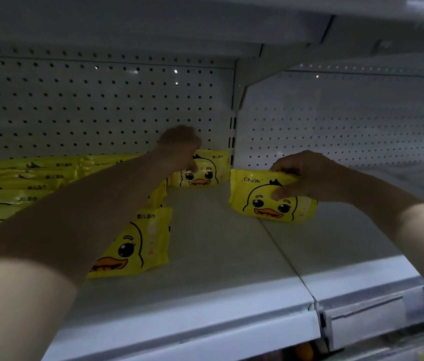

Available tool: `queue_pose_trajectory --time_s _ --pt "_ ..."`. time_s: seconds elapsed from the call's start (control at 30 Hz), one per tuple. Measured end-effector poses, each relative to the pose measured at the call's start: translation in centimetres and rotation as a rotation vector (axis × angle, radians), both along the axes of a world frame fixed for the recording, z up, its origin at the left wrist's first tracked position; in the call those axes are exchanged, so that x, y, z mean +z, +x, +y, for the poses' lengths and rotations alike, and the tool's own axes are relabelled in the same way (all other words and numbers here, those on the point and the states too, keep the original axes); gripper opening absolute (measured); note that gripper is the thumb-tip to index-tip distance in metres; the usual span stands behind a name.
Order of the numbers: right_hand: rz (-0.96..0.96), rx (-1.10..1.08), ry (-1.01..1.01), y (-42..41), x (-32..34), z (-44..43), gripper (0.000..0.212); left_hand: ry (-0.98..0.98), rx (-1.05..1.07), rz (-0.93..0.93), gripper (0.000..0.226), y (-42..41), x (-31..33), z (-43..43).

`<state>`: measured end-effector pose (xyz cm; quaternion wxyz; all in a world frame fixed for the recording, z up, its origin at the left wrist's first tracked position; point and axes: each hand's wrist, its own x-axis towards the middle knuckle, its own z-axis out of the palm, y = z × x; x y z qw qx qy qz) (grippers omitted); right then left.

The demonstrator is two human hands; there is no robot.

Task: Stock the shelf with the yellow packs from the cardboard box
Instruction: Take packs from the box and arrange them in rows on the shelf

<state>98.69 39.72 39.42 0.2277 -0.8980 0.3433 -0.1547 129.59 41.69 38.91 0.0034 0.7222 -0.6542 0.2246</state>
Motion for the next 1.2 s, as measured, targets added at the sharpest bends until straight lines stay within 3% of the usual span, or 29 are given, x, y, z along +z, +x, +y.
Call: queue_pose_trajectory --time_s 0.1,0.27,0.33,0.5,0.73,1.03,1.2 --pt "0.034 0.035 -0.037 1.1 0.2 -0.6 0.034 -0.032 -0.023 0.040 0.061 0.0 -0.1 0.0" --pt "-0.003 0.110 0.000 4.6 0.6 -2.2 0.047 -0.184 -0.080 0.582 0.071 0.4 1.5 0.8" --pt "-0.037 0.130 0.007 6.3 0.6 -2.9 0.052 -0.191 -0.080 0.689 0.069 0.4 2.7 1.7" --pt "0.053 0.187 -0.115 11.3 0.8 -4.2 0.054 -0.230 -0.076 0.756 0.057 1.5 4.5 4.7" --pt "0.133 0.202 -0.153 16.1 -0.2 -4.8 0.057 -0.282 -0.057 0.787 0.058 2.8 4.7 7.3" --pt "0.081 0.012 -0.403 17.2 -1.5 -2.7 0.061 -0.182 -0.017 0.770 0.059 4.2 4.0 8.9" --pt "0.027 -0.091 -0.348 16.3 -1.8 0.3 0.063 -0.118 -0.057 0.865 0.060 4.4 3.6 9.5"
